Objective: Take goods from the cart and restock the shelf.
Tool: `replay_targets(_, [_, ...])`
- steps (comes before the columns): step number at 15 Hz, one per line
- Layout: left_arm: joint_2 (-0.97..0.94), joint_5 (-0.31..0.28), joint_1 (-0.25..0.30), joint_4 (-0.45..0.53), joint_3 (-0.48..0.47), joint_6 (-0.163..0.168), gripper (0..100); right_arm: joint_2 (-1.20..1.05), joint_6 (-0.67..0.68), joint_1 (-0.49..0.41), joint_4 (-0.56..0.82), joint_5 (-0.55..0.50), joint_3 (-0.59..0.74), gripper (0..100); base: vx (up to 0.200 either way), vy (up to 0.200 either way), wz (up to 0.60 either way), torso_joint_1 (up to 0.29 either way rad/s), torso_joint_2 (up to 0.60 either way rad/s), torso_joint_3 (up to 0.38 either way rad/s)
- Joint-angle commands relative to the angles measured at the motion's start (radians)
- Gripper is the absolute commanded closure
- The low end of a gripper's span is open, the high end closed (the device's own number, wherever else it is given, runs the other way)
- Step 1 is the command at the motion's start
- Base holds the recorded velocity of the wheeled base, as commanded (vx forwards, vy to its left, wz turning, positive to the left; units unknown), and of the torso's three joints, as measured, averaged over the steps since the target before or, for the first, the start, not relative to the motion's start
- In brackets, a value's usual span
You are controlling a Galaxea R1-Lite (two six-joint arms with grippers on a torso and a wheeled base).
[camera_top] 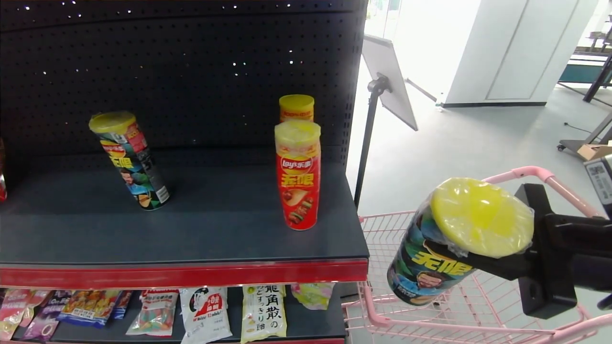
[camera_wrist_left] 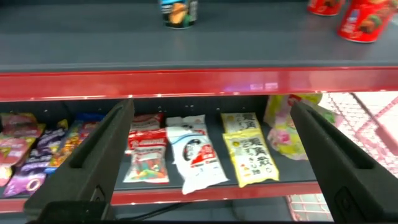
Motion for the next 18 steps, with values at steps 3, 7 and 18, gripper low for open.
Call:
replay_targets(3, [0.0, 0.0, 0.0, 0.0, 0.0, -0.001, 0, 0.011, -0.001, 0.1, -0.001, -0.052, -0.04, 100, 0.0, 0.2, 0.0, 0.002, 0.01, 0.001])
replay_targets(7, [0.0, 0.0, 0.0, 0.0, 0.0, -0.001, 0, 0.033, 0.009, 0.169, -0.001, -0.08, -0.07, 100, 0.0, 0.2, 0.0, 0.0, 0.0, 0.001])
replay_targets(18, [0.0, 0.0, 0.0, 0.0, 0.0, -0.001, 0, 0.082, 0.012, 0.216, -0.003, -0.083, -0.106, 100, 0.0, 0.2, 0.0, 0.001, 0.0, 0.003])
